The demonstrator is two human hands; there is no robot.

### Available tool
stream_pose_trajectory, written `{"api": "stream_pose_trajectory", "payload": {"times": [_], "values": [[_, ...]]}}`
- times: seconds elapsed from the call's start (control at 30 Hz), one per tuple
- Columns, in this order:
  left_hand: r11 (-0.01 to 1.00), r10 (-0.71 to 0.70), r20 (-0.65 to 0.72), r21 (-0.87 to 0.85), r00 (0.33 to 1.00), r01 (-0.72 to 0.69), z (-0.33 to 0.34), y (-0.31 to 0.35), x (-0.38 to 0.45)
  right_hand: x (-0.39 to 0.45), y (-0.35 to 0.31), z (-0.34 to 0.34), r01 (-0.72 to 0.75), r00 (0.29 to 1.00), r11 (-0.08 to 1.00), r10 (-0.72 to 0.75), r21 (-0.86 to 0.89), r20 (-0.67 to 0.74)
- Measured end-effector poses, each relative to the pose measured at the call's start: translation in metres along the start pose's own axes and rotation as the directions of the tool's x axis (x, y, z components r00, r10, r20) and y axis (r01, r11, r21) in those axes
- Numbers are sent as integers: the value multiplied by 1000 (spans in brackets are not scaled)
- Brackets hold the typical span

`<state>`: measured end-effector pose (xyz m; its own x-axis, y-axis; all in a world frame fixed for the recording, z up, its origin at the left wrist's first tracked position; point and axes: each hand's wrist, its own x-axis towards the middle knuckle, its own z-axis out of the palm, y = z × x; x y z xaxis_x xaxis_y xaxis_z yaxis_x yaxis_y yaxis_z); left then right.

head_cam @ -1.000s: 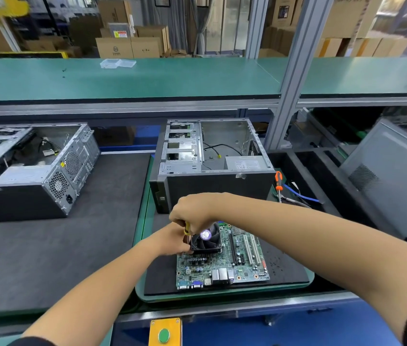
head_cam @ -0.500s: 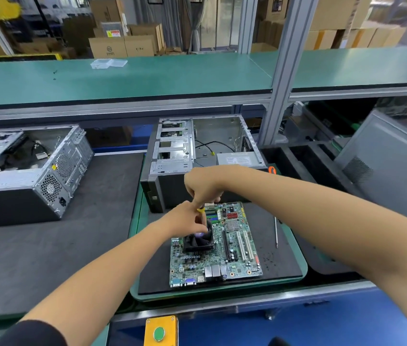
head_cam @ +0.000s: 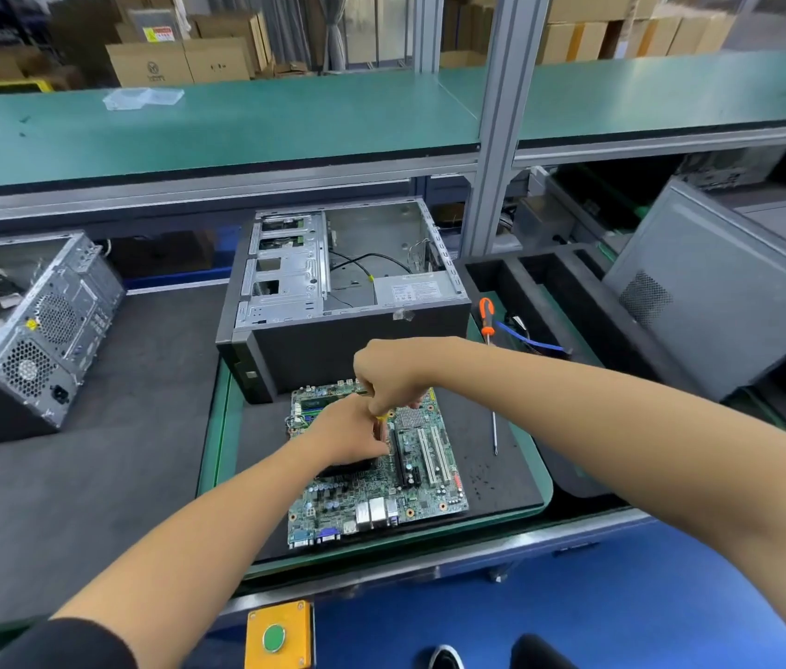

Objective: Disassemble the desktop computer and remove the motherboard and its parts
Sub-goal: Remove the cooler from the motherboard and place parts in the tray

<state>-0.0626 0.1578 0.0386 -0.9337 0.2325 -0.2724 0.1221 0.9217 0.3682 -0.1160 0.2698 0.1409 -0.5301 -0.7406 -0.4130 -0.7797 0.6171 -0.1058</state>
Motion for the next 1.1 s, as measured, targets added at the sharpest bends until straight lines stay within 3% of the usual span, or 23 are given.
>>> {"api": "stream_pose_trajectory", "payload": {"times": [0.5, 0.73, 0.93, 1.1], "values": [[992, -78, -71, -104, 994, 70, 9, 0, -6, 2, -6, 5, 10, 1000, 1000, -10, -12, -2], [987, -104, -53, -129, 993, 97, 9, 2, -7, 3, -9, 5, -19, 1000, 1000, 19, -11, 17], [984, -101, -6, -145, 995, 99, 9, -4, -7, 5, -11, 2, 41, 996, 999, -39, -23, 75], [984, -114, -57, -143, 992, 105, 14, -3, -8, 3, -15, 2, -51, 996, 997, 48, 50, 73]]}}
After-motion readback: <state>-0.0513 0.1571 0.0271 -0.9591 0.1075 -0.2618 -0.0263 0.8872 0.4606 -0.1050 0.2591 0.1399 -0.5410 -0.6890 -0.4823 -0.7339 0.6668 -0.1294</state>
